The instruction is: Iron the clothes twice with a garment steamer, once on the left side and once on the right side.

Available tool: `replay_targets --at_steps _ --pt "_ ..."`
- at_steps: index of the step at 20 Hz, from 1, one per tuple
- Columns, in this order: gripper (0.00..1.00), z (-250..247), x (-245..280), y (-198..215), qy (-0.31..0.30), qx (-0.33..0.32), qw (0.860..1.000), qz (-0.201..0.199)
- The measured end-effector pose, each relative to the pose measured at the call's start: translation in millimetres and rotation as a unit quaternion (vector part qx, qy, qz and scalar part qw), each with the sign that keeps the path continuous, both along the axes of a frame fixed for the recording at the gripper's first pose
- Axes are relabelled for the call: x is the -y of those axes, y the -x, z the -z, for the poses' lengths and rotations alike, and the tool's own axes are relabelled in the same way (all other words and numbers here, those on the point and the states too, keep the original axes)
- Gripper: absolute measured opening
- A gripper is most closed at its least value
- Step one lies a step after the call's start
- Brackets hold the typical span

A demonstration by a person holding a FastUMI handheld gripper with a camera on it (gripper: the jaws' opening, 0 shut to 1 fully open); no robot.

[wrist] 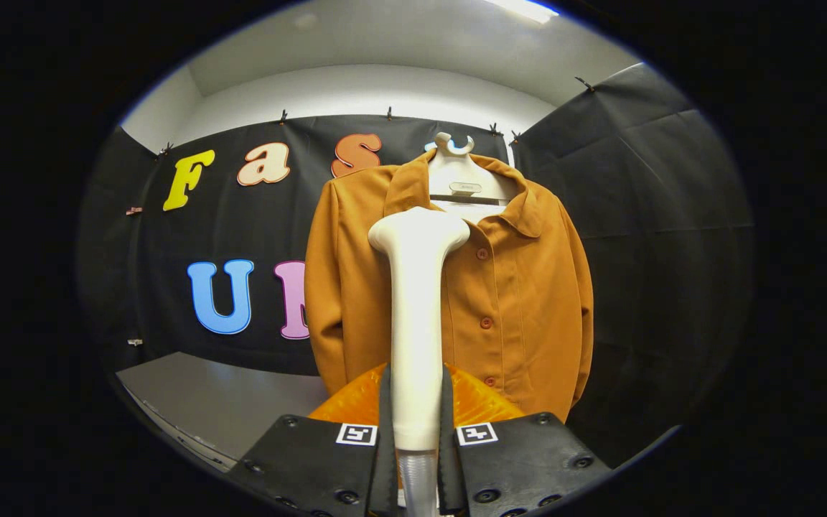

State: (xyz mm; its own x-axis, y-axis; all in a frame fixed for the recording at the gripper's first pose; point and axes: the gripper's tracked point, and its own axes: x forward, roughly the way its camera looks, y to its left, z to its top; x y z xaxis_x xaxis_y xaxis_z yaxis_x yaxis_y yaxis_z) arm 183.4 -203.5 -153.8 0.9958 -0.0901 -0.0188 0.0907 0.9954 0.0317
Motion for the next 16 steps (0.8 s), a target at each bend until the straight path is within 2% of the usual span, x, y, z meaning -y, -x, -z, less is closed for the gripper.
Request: replay_targets --at_steps 16 --pt "0.26 107.4 16.8 11.2 -0.012 -0.099 0.995 0.002"
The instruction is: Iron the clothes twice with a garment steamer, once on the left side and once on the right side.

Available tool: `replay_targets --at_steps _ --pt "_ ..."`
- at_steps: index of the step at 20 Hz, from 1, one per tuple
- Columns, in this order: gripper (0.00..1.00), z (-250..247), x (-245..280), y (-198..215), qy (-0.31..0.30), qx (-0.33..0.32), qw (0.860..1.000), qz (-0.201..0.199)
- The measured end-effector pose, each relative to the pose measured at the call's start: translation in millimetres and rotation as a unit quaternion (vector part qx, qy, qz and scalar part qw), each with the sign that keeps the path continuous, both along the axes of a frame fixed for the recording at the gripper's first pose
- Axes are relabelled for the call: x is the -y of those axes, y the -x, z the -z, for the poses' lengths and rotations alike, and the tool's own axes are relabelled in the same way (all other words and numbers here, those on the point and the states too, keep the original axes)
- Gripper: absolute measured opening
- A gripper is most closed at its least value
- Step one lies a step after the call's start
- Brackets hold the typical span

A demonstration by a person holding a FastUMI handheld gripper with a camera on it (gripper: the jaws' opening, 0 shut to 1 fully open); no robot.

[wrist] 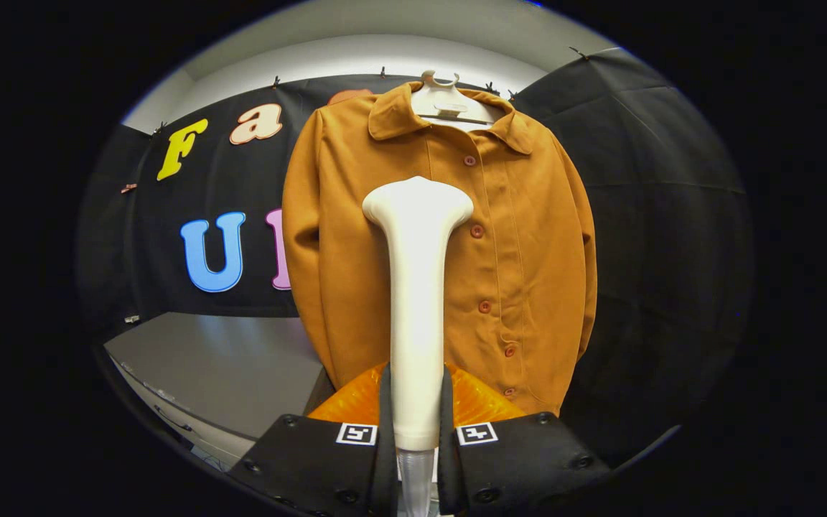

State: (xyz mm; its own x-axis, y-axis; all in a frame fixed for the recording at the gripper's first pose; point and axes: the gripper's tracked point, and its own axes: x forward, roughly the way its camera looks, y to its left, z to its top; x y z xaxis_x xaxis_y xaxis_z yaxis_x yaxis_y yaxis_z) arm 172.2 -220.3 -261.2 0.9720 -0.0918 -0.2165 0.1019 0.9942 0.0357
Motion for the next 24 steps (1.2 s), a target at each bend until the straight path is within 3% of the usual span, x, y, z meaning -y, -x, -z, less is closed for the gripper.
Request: replay_targets --at_steps 10,24 --pt "0.26 67.6 1.5 14.1 -0.004 -0.075 0.997 0.003" --pt "0.26 129.8 -1.6 75.4 -0.021 -0.159 0.987 0.003"
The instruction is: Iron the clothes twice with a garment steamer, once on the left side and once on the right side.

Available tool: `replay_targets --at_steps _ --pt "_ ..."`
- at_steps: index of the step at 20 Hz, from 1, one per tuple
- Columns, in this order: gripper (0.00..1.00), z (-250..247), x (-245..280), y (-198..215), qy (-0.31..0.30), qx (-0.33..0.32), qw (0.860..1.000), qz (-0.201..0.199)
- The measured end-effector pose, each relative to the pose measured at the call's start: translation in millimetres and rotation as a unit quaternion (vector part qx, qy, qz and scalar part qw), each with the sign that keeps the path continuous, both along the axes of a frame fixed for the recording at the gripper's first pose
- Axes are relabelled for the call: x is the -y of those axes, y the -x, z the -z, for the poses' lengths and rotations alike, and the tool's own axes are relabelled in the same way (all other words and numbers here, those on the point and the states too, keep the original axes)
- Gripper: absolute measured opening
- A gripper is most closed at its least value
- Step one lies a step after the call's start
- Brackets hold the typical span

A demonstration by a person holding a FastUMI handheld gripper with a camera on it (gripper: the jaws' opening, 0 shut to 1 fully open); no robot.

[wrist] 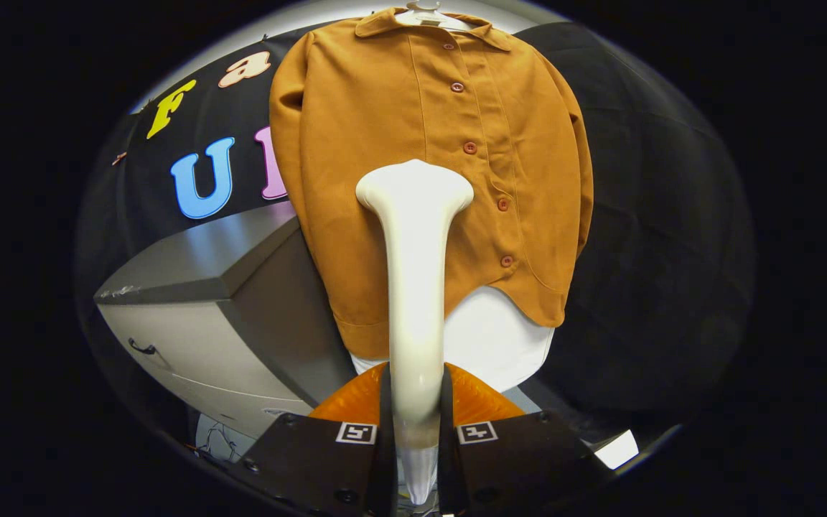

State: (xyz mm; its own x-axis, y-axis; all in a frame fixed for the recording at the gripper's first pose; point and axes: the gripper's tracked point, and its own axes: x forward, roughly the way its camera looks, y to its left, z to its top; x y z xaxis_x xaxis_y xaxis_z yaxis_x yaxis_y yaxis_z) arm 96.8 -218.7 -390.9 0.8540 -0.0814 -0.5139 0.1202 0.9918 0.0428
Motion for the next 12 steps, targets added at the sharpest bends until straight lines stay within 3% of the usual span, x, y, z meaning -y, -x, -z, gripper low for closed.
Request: replay_targets --at_steps 5,12 --pt "0.26 -26.6 -0.4 23.9 0.004 0.020 1.000 -0.011" --pt "0.26 -147.5 4.8 24.0 -0.003 0.134 0.991 -0.008"
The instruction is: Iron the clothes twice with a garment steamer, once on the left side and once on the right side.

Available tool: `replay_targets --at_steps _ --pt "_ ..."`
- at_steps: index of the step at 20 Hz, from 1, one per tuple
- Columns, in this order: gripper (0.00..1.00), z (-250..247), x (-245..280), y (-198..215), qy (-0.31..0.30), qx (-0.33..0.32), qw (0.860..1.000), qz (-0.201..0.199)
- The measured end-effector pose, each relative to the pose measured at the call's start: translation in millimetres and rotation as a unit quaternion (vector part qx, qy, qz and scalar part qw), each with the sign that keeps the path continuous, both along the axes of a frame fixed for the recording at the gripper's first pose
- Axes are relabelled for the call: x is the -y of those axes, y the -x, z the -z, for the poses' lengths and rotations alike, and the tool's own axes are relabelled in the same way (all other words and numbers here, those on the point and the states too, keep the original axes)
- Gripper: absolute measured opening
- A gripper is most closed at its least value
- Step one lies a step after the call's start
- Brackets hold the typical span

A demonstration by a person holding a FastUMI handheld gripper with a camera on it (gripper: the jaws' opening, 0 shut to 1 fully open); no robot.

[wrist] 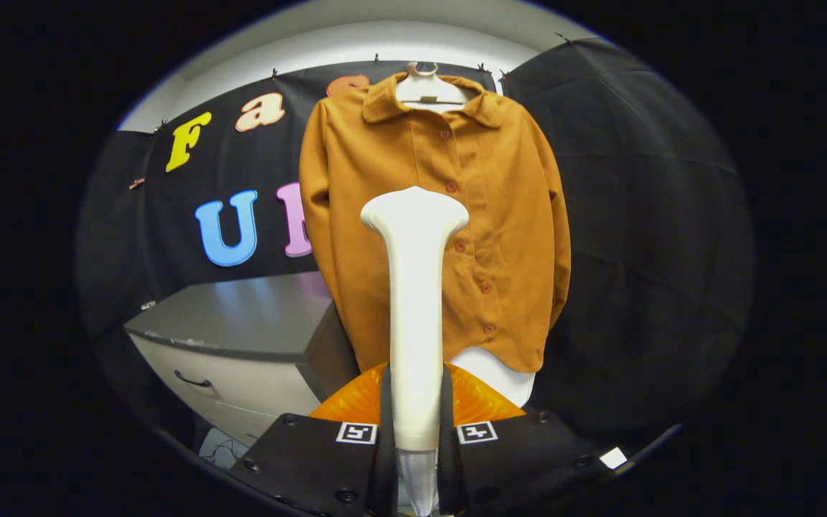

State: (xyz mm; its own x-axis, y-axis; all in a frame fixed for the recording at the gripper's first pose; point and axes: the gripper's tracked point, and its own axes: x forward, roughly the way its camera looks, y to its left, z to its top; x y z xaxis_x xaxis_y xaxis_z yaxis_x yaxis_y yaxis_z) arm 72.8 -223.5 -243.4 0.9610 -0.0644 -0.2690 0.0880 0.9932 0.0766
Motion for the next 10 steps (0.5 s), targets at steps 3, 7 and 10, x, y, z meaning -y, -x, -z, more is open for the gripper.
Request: replay_targets --at_steps 3,7,10 --pt "0.26 -58.8 5.1 0.9 -0.004 0.057 0.998 0.001" --pt "0.25 -128.2 10.9 6.1 0.010 0.119 0.993 0.002" --pt "0.25 -166.6 18.7 8.9 0.020 0.158 0.987 0.005"
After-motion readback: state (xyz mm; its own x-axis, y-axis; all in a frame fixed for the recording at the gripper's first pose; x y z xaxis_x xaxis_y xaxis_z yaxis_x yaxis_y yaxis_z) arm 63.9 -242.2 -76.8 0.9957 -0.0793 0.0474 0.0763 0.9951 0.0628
